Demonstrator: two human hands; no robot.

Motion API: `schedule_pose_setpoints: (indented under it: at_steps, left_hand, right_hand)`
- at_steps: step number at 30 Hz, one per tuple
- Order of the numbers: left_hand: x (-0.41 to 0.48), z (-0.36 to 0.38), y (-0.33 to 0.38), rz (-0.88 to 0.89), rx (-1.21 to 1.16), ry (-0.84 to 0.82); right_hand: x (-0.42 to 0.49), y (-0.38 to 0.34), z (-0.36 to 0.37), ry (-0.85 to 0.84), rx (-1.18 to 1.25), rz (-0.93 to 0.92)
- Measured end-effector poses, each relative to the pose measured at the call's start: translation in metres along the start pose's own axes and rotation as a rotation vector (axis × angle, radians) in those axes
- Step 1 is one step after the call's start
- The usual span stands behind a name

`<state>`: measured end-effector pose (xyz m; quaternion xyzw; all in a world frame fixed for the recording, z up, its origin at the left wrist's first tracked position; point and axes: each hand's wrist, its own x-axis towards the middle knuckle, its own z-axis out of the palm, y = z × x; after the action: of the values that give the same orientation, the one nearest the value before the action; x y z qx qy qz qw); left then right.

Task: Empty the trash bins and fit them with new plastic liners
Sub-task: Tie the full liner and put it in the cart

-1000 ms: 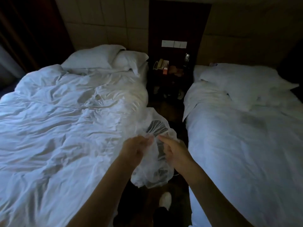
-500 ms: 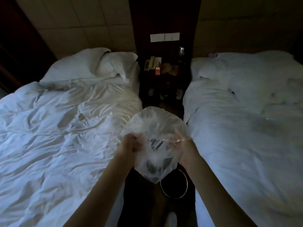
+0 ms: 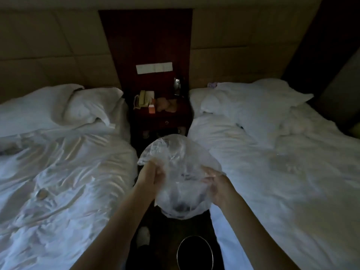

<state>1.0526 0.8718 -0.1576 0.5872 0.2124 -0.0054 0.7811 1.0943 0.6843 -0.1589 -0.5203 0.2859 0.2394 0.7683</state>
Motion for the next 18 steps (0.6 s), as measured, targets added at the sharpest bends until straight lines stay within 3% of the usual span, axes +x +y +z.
schedule_pose_setpoints:
  at_steps: [3,7,12,18]
  left_hand:
    - [0.059,0.005,0.021,-0.091,-0.043,0.003]
    - [0.130,-0.003,0.051,-0.127,0.034,-0.159]
    - [0.210,-0.018,0.077,-0.314,0.098,-0.133]
    - [0.274,-0.029,0.087,-0.472,0.048,-0.179]
  right_hand:
    - [0.031,-0.014,0.015,0.004,0.148,-0.075]
    - [0.079,-0.034,0.061,0.210,0.225,-0.114]
    - [0.123,-0.044,0.123,0.413,0.317,-0.158]
    - [0.156,-0.047,0.165,0.508,0.368,-0.169]
